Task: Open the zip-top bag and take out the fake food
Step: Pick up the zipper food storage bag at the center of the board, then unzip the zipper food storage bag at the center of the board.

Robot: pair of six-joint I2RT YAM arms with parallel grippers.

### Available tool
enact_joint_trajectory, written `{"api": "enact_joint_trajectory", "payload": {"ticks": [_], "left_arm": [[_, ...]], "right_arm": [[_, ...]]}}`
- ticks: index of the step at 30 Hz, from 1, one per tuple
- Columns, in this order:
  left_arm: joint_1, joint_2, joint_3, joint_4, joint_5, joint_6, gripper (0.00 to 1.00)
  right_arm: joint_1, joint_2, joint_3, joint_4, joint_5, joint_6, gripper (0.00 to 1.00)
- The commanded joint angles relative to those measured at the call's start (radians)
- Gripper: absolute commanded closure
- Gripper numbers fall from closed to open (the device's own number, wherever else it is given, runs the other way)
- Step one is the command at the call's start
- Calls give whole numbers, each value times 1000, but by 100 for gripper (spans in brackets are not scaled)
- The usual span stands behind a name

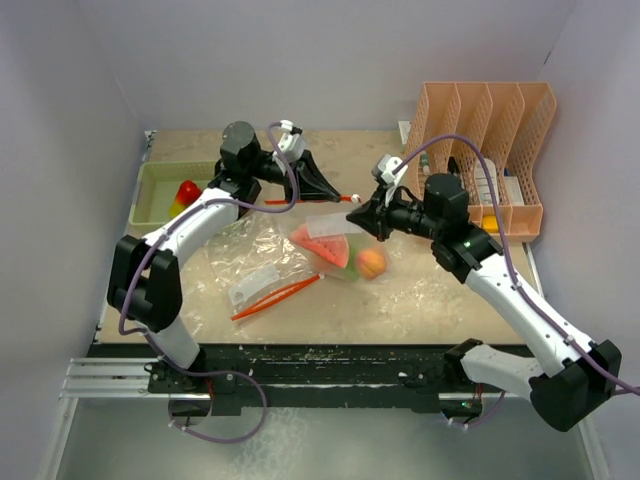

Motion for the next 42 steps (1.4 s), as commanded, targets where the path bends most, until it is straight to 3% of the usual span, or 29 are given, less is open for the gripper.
{"api": "enact_joint_trajectory", "payload": {"ticks": [1,3,4,6,14,23,34,37,40,42], "left_arm": [[12,-49,-21,37,-32,26,100],[9,-71,-66,124,-96,6,69],[5,-79,-86,174,-109,-13,59],[-8,-79,-92,254,-100,-49,53],[-85,-23,-24,280,-80,-82,42],[-111,40,13,452,-81,-252,56],[-110,40,13,437,-70,-257,99],[-111,40,16,429,-67,-258,100],[-111,44,16,423,-64,-260,100],[-111,46,16,421,-62,-265,100]], "right_arm": [[-3,-59,-6,65,-24,20,100],[-3,-47,-7,50,-31,12,100],[-3,-41,-2,41,-30,6,100],[-3,-33,0,30,-28,-2,100],[-3,-32,0,32,-23,-6,100],[-4,-33,5,16,-4,-17,100],[-4,-35,10,4,6,-21,100],[-3,-35,19,-5,33,-29,100],[-3,-25,42,19,76,-36,78],[-3,-16,60,16,76,-39,71]]}}
